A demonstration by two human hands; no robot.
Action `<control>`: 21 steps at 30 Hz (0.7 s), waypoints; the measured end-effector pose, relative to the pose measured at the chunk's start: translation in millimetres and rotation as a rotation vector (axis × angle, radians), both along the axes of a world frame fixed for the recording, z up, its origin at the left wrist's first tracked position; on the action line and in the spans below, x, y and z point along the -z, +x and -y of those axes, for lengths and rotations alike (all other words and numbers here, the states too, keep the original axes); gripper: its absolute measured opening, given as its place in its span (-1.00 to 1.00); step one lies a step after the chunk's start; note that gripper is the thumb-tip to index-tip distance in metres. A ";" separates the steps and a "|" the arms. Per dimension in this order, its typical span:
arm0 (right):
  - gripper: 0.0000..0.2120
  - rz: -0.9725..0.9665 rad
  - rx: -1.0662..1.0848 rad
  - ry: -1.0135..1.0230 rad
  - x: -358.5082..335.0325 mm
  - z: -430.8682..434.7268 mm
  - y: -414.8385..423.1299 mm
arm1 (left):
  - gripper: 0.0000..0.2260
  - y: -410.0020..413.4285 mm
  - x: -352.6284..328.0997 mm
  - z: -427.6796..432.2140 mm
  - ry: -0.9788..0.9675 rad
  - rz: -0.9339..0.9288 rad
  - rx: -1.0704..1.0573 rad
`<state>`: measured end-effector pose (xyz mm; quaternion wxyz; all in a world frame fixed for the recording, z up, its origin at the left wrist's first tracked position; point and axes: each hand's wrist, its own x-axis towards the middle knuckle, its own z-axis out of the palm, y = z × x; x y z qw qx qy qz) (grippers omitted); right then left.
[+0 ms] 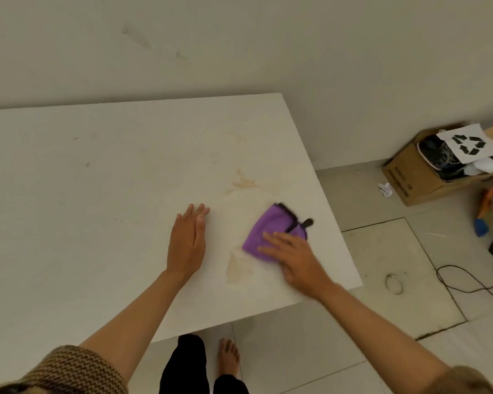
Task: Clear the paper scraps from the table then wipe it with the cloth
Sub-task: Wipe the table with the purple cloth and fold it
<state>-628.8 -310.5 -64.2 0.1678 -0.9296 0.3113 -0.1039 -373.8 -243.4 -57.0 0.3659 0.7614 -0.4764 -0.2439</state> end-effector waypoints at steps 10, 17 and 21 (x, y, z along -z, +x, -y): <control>-0.55 0.078 0.471 -0.061 -17.8 -32.3 -21.8 | -0.51 -16.4 5.1 3.2 0.010 0.130 0.092; -0.55 -0.015 0.549 0.041 1.3 12.9 -8.9 | -0.52 -3.6 5.4 4.2 0.035 0.164 0.132; -0.61 0.074 0.794 0.128 -16.4 52.1 20.8 | -0.50 4.2 -0.7 -2.2 0.030 0.050 0.045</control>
